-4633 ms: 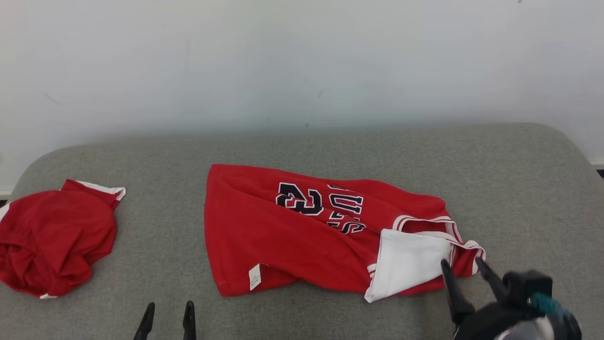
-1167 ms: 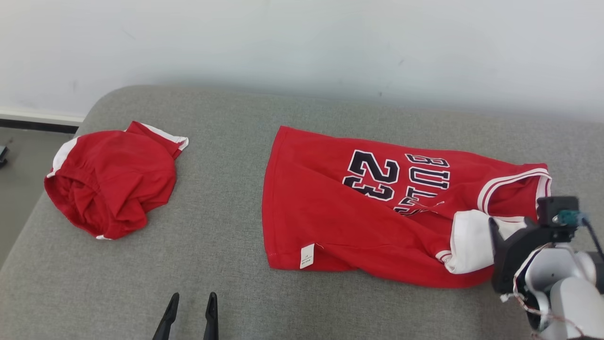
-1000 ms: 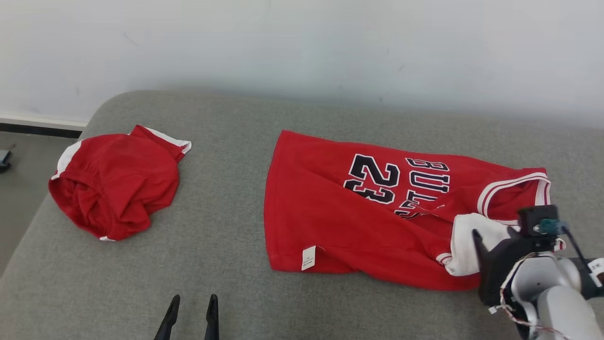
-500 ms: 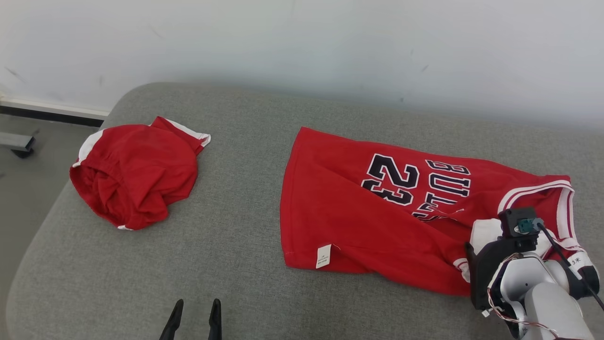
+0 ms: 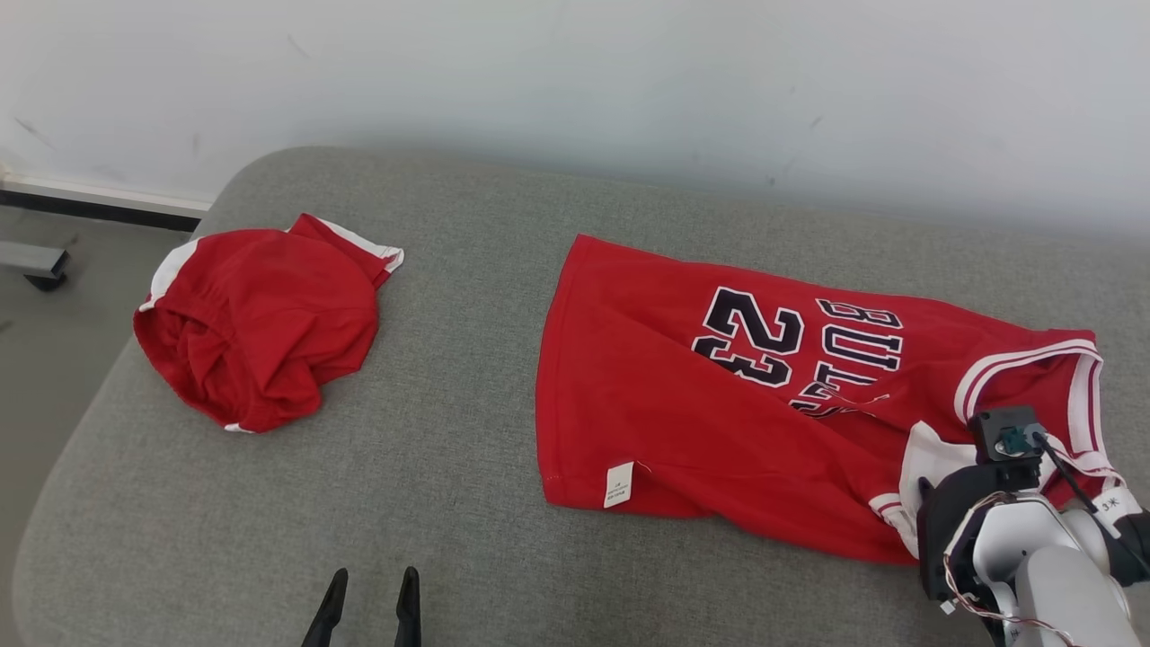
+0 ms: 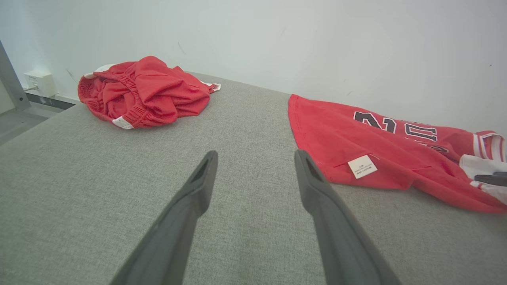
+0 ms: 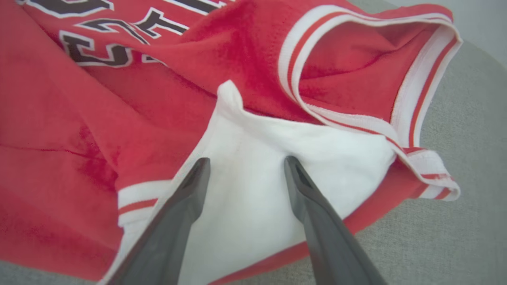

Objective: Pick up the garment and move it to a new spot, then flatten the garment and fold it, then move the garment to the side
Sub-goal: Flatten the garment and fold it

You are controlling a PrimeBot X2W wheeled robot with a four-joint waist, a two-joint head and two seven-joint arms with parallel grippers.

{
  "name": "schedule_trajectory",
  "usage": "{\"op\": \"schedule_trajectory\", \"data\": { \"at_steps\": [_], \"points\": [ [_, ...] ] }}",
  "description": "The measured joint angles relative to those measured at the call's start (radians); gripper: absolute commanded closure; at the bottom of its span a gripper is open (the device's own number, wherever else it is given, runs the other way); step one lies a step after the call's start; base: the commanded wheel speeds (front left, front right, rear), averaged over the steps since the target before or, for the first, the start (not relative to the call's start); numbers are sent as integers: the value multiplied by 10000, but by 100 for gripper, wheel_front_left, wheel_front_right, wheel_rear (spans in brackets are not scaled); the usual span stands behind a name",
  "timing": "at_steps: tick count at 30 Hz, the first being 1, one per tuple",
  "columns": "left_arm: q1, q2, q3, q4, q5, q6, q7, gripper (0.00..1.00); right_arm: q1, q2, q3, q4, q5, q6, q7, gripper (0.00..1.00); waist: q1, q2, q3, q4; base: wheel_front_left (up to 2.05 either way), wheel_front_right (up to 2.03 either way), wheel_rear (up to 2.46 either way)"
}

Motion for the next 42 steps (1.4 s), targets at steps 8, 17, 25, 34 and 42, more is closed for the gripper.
{"op": "schedule_trajectory", "data": {
  "at_steps": [8,17,25,34,42],
  "points": [
    [-6,0,59,23,0,2,0,0,333,182,-660,38,-265,0,-75,100,0,0,-58,-144,0,0,0],
    [-19,0,96,29,4,2,0,0,682,345,-1221,-151,-295,0,-476,100,0,0,-129,-369,0,0,0],
    [15,-2,219,25,33,2,0,0,1625,593,-2211,-1028,86,0,-1200,100,0,0,-334,-611,0,0,0],
    [49,0,261,-17,33,-4,0,0,2647,911,-3024,-1561,828,2,-1753,100,0,0,-407,-1074,0,0,0],
    [46,0,232,38,31,-12,0,0,3077,905,-3536,-978,1390,0,-2209,0,-1,0,-556,-1200,0,0,0]
  ]
}}
